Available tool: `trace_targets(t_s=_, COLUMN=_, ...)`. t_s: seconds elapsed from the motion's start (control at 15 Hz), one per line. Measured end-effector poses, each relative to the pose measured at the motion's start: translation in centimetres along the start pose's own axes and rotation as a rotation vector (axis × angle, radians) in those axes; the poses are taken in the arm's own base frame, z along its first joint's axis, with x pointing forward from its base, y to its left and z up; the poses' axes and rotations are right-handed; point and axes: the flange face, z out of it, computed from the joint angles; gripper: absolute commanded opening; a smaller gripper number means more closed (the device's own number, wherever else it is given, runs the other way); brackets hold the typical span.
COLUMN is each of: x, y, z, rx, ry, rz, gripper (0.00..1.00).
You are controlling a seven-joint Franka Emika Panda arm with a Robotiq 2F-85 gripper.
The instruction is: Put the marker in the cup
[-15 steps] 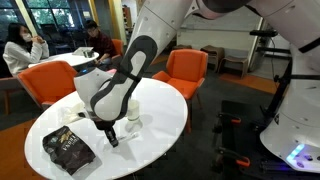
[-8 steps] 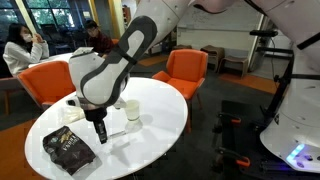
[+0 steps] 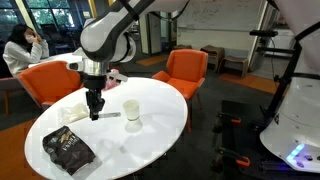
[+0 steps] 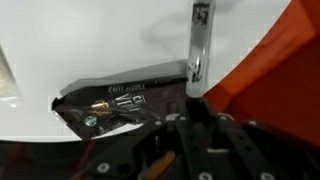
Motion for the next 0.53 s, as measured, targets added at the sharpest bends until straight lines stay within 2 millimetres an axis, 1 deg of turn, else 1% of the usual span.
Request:
trace_targets(t_s=0.2, x=-1.8, y=0.7, z=-2.4, rx=0.015, ry=0.063, rz=-0.053, gripper=0.05)
trace_targets(t_s=0.53, x=-5.8, y=2.2, z=-5.3, rx=0.016, ry=0.125, rz=-0.123, gripper=0.05)
